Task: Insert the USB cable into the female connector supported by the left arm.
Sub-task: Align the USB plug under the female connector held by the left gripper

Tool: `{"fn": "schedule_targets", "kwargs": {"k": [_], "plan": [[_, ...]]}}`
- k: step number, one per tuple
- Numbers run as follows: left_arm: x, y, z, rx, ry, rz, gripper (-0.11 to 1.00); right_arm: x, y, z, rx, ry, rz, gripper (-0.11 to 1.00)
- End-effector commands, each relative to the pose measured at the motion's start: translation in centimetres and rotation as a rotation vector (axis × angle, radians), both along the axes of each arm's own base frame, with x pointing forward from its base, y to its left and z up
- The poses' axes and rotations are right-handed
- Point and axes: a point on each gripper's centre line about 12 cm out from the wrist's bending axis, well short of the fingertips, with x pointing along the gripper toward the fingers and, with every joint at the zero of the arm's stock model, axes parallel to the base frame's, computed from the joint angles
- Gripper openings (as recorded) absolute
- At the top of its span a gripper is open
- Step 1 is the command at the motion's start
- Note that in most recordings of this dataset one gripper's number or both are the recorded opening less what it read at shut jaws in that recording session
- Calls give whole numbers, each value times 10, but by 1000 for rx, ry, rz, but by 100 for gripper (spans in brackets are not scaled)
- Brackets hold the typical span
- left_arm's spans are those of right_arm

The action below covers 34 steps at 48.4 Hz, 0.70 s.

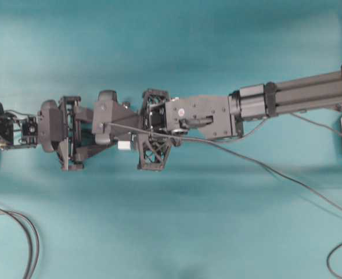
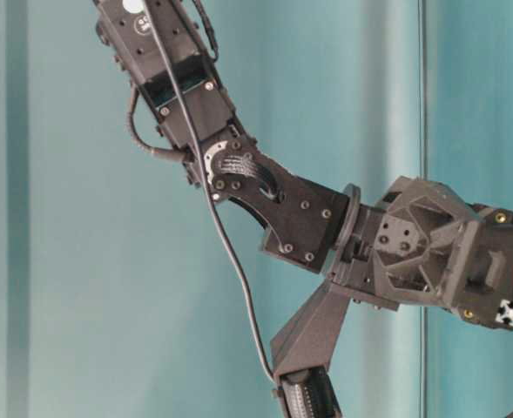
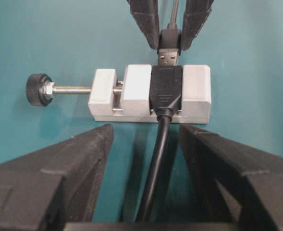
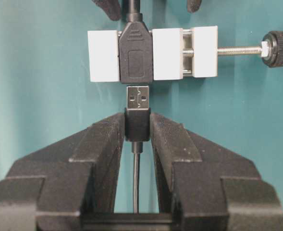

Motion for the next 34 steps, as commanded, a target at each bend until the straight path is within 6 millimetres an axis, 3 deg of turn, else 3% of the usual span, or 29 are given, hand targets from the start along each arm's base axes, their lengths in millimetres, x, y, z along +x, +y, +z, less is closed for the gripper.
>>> {"fn": "schedule_targets", "kwargs": {"k": [1,34], "plan": [[3,2,2,4,-18,5,70,8,-2,18,-5,-52,3,22],[2,3,2,6,-20,9,70,10,-1,21,-13,-68,22,22]]}}
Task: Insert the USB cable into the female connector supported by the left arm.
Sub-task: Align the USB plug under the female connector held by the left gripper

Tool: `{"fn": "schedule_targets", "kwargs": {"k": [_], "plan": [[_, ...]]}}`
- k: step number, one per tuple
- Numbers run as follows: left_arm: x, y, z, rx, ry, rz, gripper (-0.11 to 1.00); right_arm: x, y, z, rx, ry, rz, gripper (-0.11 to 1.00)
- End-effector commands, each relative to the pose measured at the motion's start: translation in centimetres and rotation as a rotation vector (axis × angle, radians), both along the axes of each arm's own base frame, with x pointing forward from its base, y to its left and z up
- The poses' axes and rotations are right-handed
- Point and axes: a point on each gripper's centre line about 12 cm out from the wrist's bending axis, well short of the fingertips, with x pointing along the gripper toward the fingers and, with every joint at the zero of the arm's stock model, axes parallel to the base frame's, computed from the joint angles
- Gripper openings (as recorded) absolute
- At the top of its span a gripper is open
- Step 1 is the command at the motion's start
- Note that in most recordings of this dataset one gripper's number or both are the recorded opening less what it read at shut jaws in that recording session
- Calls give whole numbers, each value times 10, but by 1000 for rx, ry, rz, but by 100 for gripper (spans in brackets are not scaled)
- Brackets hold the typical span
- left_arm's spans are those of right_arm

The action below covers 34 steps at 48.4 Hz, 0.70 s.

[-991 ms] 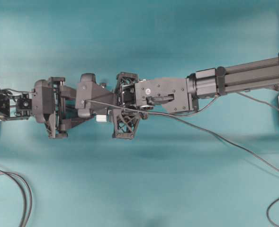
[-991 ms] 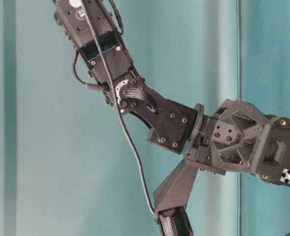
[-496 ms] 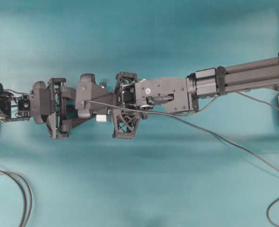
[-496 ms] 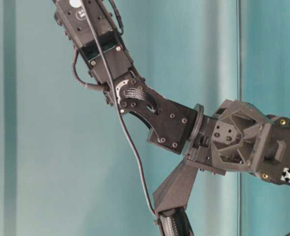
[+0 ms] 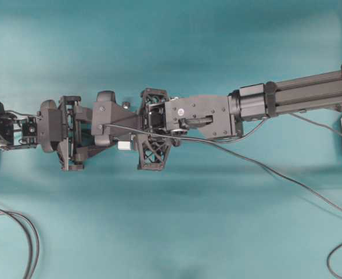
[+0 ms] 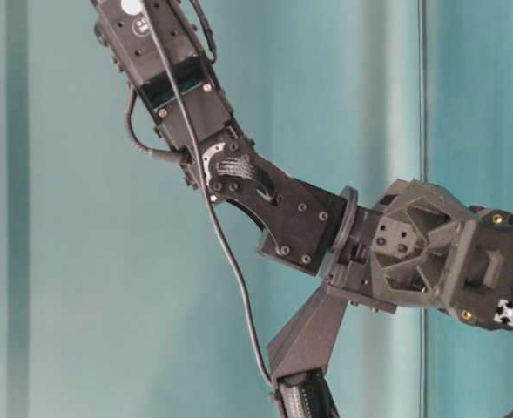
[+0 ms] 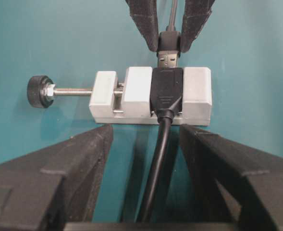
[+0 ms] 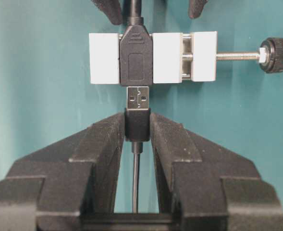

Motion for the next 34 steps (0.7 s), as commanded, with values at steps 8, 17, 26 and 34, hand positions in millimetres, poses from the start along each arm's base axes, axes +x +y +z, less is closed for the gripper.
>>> {"fn": "schedule_targets", "kwargs": {"k": [8,17,26,34], "plan": [[2,2,2,6,-9,5,70,9,-1,17,-3,-67,3,22],[2,3,2,6,-7,9,70,9,0,16,-3,-67,5,22],[1,3,1,6,-3,9,70,8,1,13,-3,-58,6,22],[1,3,1,5,2,12,69,5,2,10,-3,-43,9,22]]}}
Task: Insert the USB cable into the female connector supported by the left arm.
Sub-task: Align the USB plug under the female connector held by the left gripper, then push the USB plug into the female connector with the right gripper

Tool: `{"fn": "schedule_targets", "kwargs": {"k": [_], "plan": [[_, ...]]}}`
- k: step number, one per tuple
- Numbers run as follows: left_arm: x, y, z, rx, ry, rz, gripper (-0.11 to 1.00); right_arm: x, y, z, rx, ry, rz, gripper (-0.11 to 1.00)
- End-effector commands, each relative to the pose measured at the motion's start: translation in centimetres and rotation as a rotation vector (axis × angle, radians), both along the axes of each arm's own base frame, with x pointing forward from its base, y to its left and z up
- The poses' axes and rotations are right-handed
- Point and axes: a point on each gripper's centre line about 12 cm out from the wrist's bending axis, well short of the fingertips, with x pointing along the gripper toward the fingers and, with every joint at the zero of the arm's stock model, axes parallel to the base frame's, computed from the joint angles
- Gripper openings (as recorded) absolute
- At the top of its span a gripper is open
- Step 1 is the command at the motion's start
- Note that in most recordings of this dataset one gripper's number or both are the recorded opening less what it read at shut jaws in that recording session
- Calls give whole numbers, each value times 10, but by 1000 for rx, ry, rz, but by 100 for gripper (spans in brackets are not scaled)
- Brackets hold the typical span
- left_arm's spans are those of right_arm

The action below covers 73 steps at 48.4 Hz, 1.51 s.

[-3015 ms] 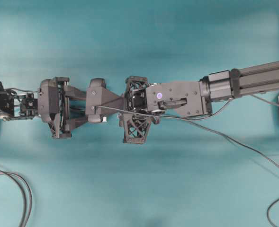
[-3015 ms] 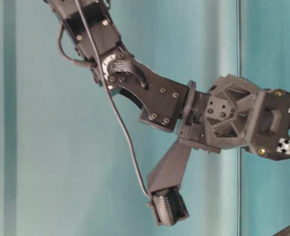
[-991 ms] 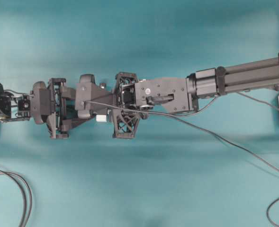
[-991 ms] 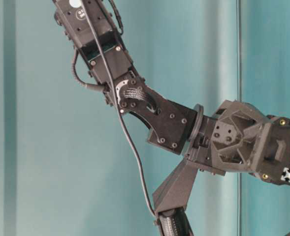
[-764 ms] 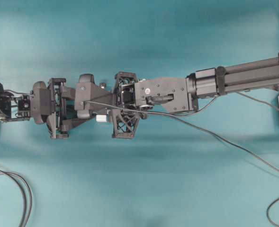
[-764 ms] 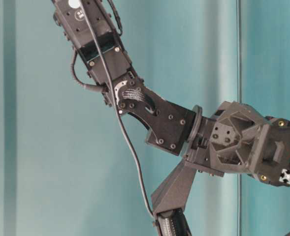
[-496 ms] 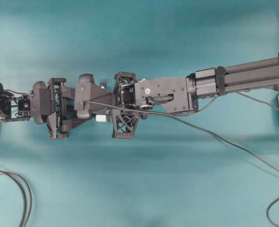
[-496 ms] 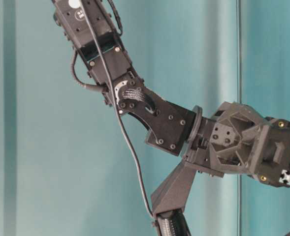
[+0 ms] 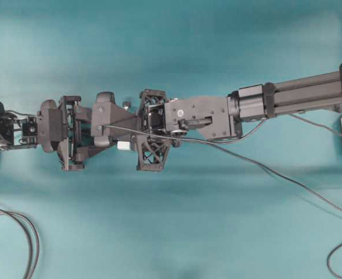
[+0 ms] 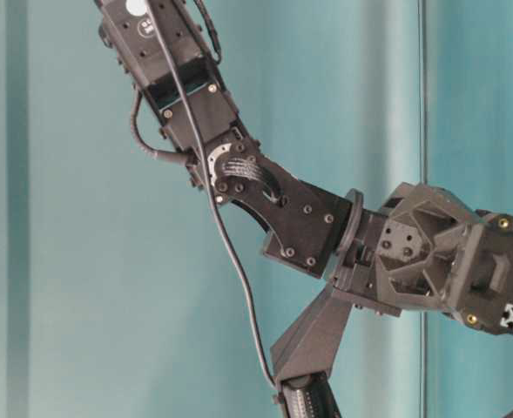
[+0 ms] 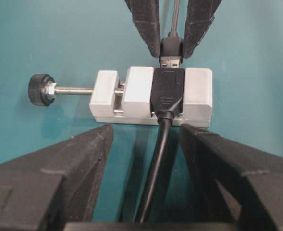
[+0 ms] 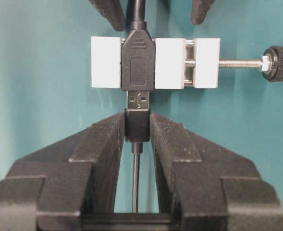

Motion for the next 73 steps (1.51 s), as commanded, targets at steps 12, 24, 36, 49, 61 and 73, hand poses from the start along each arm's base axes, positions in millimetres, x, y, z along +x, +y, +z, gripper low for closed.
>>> {"fn": "schedule_targets", "kwargs": {"k": [12,24,36,49,61,73], "plan": [[5,4,3,8,-16,13,70,5,1,15,-10,-44,20,22],[9,4,2,13,-8,9,67,6,1,16,-19,-46,38,22],[14,4,5,13,-22,7,67,6,1,16,-19,-46,38,22],[15,4,3,12,-8,9,67,8,2,17,-25,-62,50,22],[15,2,3,10,-8,0,67,10,2,17,-42,-75,83,22],[16,-1,3,11,-12,-11,67,13,2,21,-60,-97,116,22]]}}
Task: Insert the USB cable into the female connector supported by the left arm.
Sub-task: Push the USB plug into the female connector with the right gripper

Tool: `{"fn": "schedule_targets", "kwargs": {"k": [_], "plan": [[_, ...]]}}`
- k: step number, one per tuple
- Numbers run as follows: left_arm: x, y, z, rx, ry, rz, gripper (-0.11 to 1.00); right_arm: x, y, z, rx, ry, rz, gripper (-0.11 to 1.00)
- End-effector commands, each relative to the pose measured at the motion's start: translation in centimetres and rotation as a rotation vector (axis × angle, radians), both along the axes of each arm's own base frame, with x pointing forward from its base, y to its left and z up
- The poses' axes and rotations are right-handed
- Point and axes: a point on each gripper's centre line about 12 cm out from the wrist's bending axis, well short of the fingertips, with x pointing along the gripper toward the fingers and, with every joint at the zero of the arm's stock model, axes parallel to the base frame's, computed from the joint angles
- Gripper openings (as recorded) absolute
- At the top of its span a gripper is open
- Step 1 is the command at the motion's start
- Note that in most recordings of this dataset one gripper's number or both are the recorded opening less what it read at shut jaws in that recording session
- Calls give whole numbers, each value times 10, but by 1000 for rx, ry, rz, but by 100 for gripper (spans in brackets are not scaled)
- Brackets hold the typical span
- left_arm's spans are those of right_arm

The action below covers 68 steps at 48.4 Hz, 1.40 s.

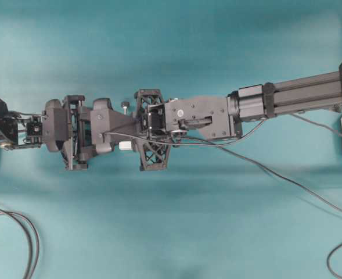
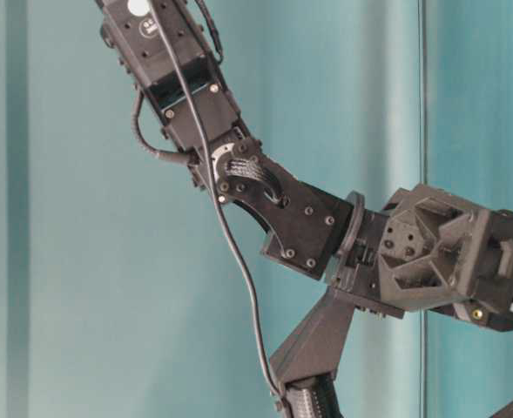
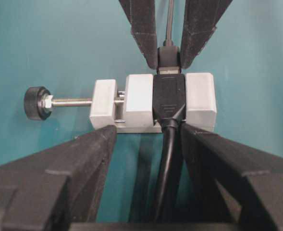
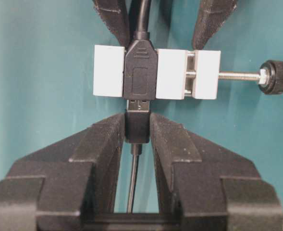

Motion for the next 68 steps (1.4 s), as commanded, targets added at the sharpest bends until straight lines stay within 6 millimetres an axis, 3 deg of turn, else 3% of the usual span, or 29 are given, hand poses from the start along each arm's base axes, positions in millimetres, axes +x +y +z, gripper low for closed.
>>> {"fn": "schedule_targets", "kwargs": {"k": [1,20,51,68], "plan": [[8,-1,3,12,-16,-9,67,9,2,21,-3,-75,8,22],[22,-4,4,12,-22,-19,67,13,2,24,-3,-99,12,22],[30,-2,5,11,-24,-13,67,22,7,31,-3,-129,21,22],[19,-2,3,3,17,-9,67,20,7,29,0,-117,17,22]]}}
